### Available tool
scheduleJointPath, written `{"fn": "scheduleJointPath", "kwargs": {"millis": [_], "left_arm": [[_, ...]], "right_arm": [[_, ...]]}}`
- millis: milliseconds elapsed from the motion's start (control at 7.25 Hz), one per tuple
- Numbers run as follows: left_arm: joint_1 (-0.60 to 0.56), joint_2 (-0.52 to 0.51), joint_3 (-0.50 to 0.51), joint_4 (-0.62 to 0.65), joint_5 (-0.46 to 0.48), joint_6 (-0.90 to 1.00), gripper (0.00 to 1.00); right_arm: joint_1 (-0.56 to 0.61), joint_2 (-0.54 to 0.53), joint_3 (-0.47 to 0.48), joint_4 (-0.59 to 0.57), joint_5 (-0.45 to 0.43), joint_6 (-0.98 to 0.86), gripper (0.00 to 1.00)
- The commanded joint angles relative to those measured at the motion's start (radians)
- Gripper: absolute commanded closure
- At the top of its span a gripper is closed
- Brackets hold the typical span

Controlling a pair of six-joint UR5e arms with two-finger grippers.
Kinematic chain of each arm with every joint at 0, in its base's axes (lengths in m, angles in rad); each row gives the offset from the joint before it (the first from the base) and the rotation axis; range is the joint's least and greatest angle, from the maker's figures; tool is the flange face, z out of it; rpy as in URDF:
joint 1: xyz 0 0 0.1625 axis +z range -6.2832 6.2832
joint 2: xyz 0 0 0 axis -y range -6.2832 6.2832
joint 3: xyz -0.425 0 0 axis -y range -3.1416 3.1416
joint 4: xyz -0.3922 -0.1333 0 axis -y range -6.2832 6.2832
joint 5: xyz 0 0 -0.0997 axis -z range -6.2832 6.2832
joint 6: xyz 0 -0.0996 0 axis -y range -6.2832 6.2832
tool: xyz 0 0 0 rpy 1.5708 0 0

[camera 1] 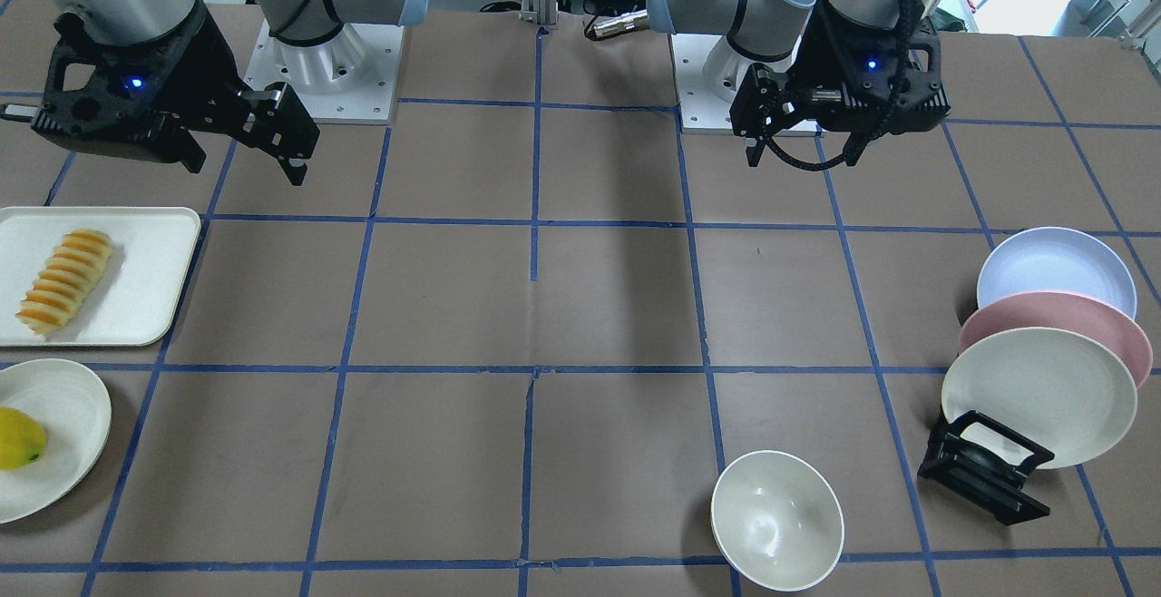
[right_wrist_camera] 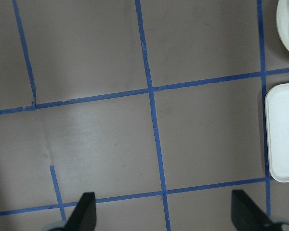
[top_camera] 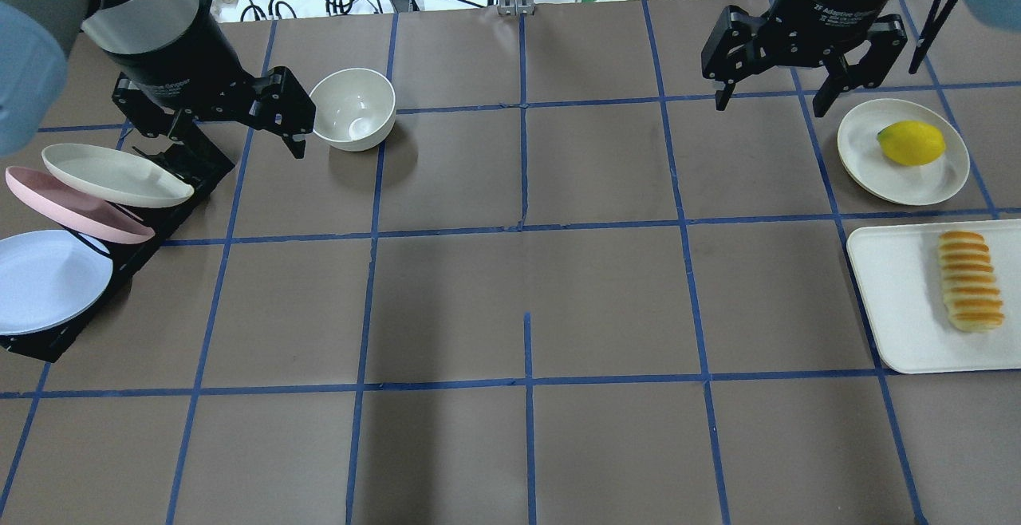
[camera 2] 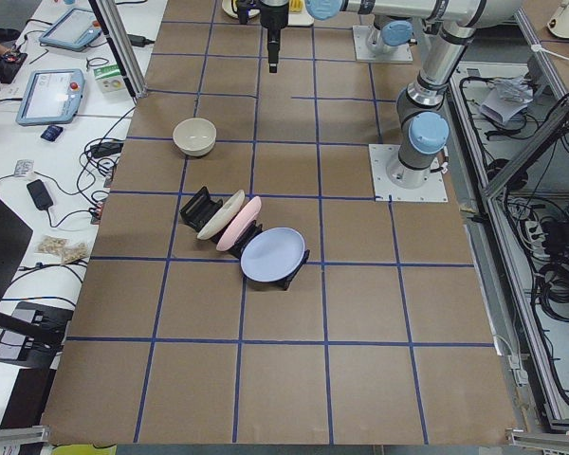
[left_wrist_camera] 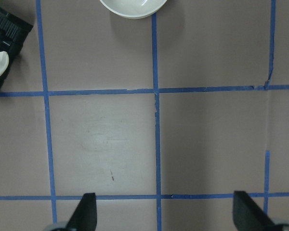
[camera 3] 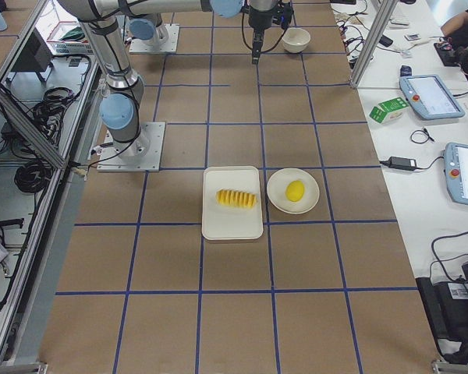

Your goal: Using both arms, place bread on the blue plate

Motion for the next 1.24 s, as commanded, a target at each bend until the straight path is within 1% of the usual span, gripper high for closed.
{"fn": "scheduleJointPath", "kwargs": {"millis": [0,276,414,552,690,828,966,1103], "left_arm": [[0.000,-0.006,0.007,0.000,0.007,0.004,0.00],[-0.003,0.000,-0.007,0.001,0.011,0.019,0.00],[0.018,0.009,-0.003,-0.014,0.040,0.077,0.00],[0.117,0.009,-0.012,-0.090,0.129,0.112,0.00],[0.238,0.009,-0.016,-0.100,0.128,0.263,0.00],[0.400,-0.004,-0.016,-0.099,0.117,0.412,0.00],[0.525,-0.029,-0.015,-0.044,0.093,0.512,0.00],[0.605,-0.075,-0.015,0.058,0.093,0.688,0.00]], "right_arm": [[-0.005,0.002,0.000,0.000,0.000,-0.004,0.00],[-0.009,0.002,0.000,0.002,0.000,-0.004,0.00],[-0.008,0.002,0.000,-0.001,-0.002,0.001,0.00],[-0.009,0.003,0.002,-0.007,-0.002,-0.007,0.00],[-0.011,0.006,0.000,-0.018,-0.002,-0.011,0.00],[-0.014,0.008,0.002,-0.009,-0.003,-0.011,0.00],[-0.017,0.024,0.002,-0.013,-0.008,-0.028,0.00],[-0.073,0.049,0.008,-0.007,-0.096,-0.091,0.00]]}}
